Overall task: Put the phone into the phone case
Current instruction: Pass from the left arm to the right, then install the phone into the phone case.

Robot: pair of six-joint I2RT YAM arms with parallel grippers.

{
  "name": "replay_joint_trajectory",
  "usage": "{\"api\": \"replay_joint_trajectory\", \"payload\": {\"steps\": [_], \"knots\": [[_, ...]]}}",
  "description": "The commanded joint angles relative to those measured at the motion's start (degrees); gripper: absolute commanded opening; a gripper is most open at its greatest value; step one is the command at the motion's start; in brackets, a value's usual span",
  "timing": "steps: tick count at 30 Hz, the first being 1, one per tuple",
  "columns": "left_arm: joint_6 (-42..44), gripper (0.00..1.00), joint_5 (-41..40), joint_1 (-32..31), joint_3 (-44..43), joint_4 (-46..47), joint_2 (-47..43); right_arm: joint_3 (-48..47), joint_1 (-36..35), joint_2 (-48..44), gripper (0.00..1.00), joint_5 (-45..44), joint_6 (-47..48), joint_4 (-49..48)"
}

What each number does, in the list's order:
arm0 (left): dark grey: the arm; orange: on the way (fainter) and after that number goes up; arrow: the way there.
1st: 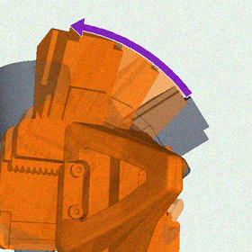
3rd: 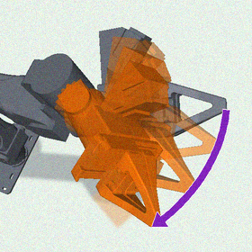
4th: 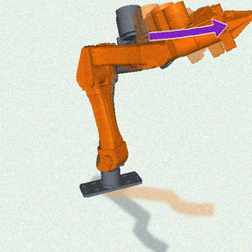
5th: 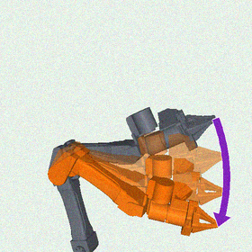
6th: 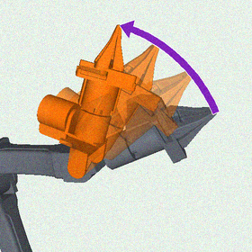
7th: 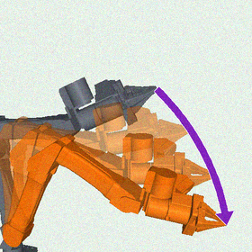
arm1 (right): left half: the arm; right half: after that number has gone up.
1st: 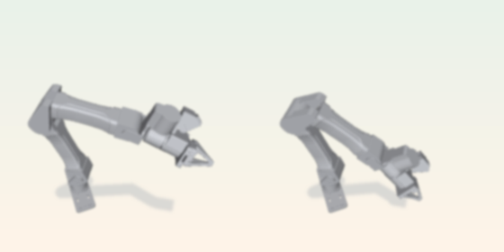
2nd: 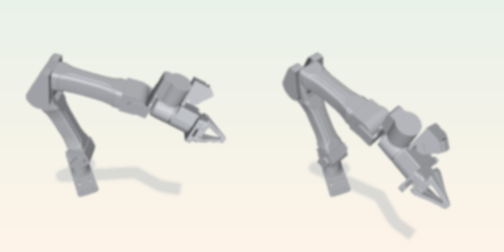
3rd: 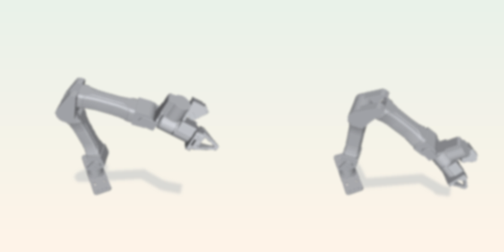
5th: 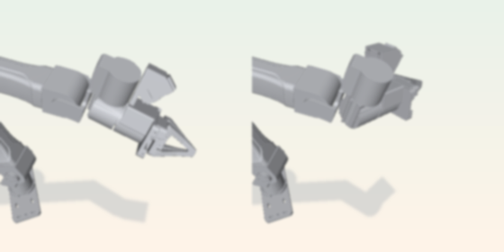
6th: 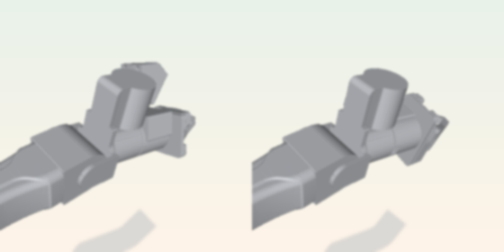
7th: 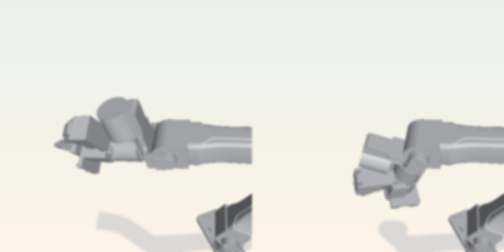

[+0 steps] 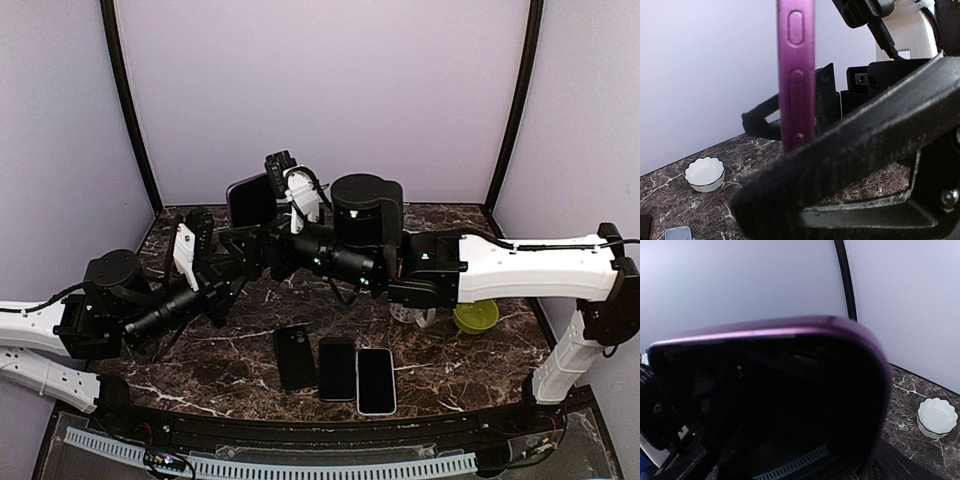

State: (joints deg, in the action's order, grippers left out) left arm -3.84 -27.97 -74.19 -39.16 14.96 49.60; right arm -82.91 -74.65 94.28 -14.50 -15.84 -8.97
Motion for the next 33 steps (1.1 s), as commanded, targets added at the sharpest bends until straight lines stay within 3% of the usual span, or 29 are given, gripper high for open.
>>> {"api": "replay_joint_trajectory", "payload": {"steps": [1,4,12,13,15,16,18,22,25,28,33], "knots": [[0.3,0.0,-0.7,-0.3,-1.1,3.5,0.2,-3.1,-0.4,1.5,0.89,-4.8,0.6,0.4],[0.2,0.0,-0.9,-0.3,-1.0,3.5,0.3,-2.9,-0.4,1.6,0.79,-7.6,-0.2,0.2],[-0.6,0.0,-0.7,-0.2,-0.4,2.7,0.5,-3.1,-0.7,2.3,0.34,-11.6,-1.0,1.2],[-1.0,0.03,-0.7,-0.2,-0.3,1.7,0.4,-2.9,-0.6,2.3,0.28,-11.8,-1.1,1.4],[-2.3,0.33,-1.1,-0.2,0.1,-0.7,0.0,-2.3,-0.5,1.9,0.15,-12.8,-1.7,2.5],[-3.8,0.56,-1.5,-0.2,0.3,-1.7,-0.3,-1.9,-0.4,1.9,0.11,-13.7,-2.1,3.5],[-6.7,0.74,-2.1,-0.2,0.9,-5.8,-1.1,-0.8,-0.1,1.9,0.02,-15.6,-3.6,6.2],[-16.3,0.83,-5.0,0.4,1.1,-19.8,-0.3,3.2,0.7,3.2,0.0,-16.9,-9.7,11.8],[-25.7,0.83,-1.0,6.5,0.5,-32.1,3.6,5.5,1.1,5.1,0.0,-16.6,-15.5,14.2],[-29.5,0.81,10.9,16.0,2.3,-32.2,6.1,9.0,1.1,6.5,0.0,-17.8,-19.7,13.0],[-26.5,0.8,18.7,24.1,2.6,-25.6,12.4,10.4,1.0,10.7,0.0,-13.7,-22.3,9.3]]}}
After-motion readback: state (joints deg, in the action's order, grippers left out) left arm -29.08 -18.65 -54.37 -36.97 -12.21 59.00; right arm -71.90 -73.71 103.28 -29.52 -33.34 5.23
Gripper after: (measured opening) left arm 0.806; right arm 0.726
